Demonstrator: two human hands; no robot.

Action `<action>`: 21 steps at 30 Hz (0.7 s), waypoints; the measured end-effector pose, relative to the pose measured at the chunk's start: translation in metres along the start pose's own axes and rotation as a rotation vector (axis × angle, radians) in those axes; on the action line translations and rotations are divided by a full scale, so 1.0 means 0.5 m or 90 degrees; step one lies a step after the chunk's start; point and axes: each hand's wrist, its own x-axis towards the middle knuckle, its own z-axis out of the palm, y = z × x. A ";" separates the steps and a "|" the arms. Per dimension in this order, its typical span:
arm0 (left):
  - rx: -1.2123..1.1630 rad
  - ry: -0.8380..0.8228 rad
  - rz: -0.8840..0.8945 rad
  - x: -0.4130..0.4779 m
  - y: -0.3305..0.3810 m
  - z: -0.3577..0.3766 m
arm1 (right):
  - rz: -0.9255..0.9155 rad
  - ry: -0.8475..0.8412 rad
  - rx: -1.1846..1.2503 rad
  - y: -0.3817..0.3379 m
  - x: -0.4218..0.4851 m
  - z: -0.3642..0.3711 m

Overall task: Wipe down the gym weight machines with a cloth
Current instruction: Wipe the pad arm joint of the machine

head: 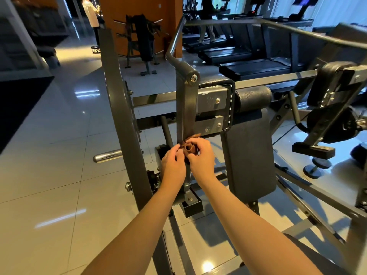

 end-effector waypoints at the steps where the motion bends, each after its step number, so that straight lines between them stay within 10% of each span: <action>1: 0.063 0.001 0.020 0.000 -0.003 0.001 | 0.043 -0.004 0.005 0.023 -0.008 0.005; 11: 0.245 0.027 0.346 -0.062 0.015 -0.018 | 0.149 -0.042 0.175 0.050 -0.035 -0.046; 21: -0.015 -0.037 0.068 -0.132 0.001 0.080 | 0.216 -0.162 0.190 0.073 -0.033 -0.127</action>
